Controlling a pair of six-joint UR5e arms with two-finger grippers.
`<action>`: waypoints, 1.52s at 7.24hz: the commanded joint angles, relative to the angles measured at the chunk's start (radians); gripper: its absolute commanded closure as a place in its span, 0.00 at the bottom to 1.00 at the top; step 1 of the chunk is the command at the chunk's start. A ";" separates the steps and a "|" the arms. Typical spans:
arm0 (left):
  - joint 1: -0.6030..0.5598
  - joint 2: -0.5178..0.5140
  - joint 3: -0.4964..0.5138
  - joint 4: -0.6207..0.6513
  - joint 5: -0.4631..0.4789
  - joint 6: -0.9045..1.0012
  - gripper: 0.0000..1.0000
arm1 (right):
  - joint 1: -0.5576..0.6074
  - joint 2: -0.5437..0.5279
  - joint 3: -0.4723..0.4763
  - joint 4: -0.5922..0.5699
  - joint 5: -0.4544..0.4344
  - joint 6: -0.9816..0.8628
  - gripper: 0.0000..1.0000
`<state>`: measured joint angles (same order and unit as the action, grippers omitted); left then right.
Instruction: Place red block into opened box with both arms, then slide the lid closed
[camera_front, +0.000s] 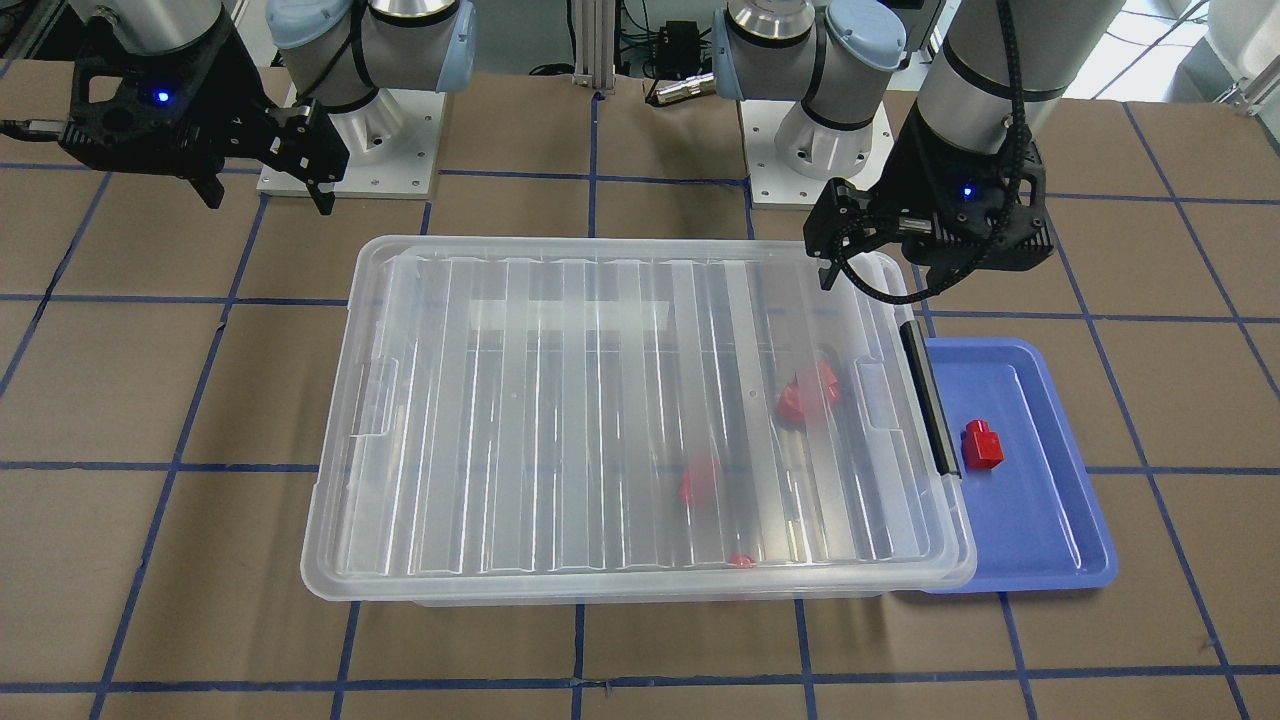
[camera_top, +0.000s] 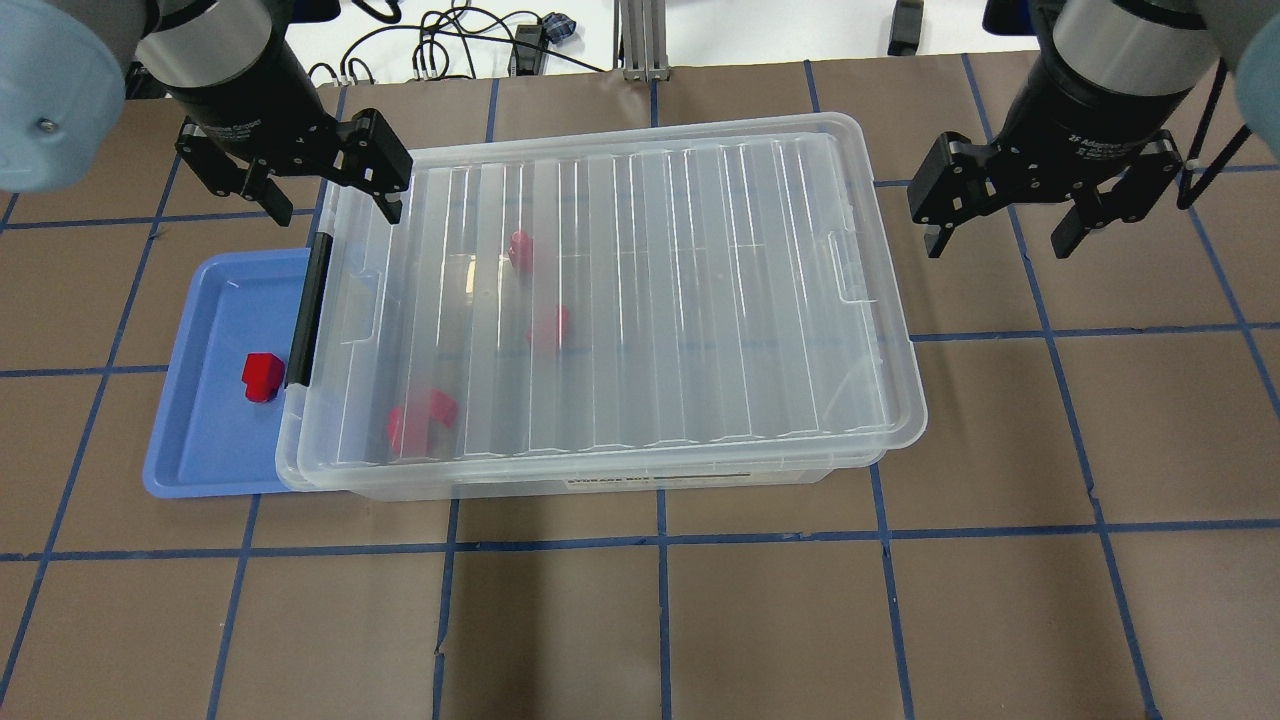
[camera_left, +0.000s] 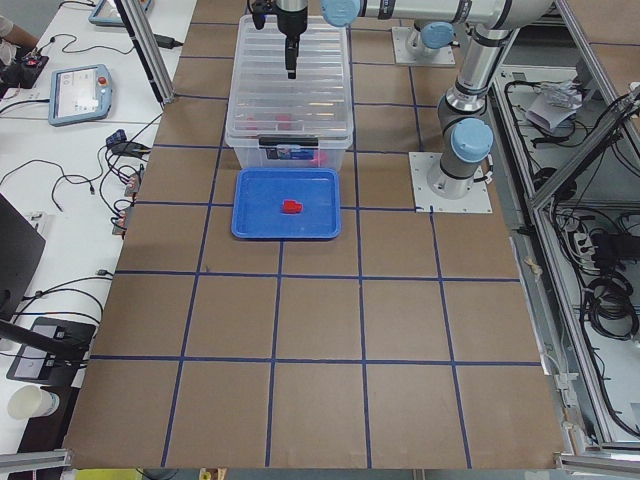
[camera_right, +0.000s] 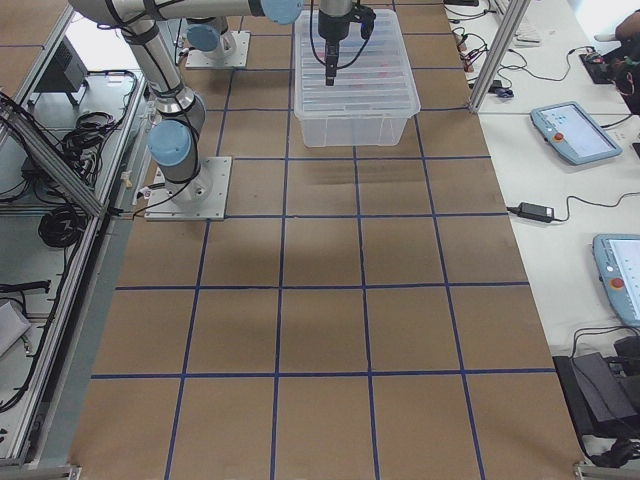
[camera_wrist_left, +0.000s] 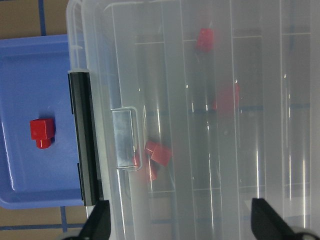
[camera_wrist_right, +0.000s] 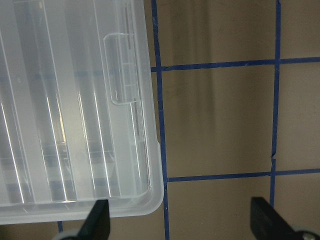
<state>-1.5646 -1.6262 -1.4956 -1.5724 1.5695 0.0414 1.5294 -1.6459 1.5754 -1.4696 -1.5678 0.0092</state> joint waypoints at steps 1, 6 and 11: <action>0.000 0.000 0.002 0.000 -0.002 0.000 0.00 | -0.001 0.001 0.000 0.002 0.000 -0.002 0.00; 0.002 -0.006 0.002 0.000 -0.009 0.000 0.00 | -0.009 0.018 0.020 -0.038 0.006 -0.014 0.00; 0.034 0.008 0.025 -0.020 -0.005 0.005 0.00 | -0.008 0.202 0.052 -0.226 0.006 -0.003 0.00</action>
<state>-1.5462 -1.6302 -1.4731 -1.5813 1.5608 0.0443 1.5205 -1.5046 1.6270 -1.6053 -1.5584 -0.0008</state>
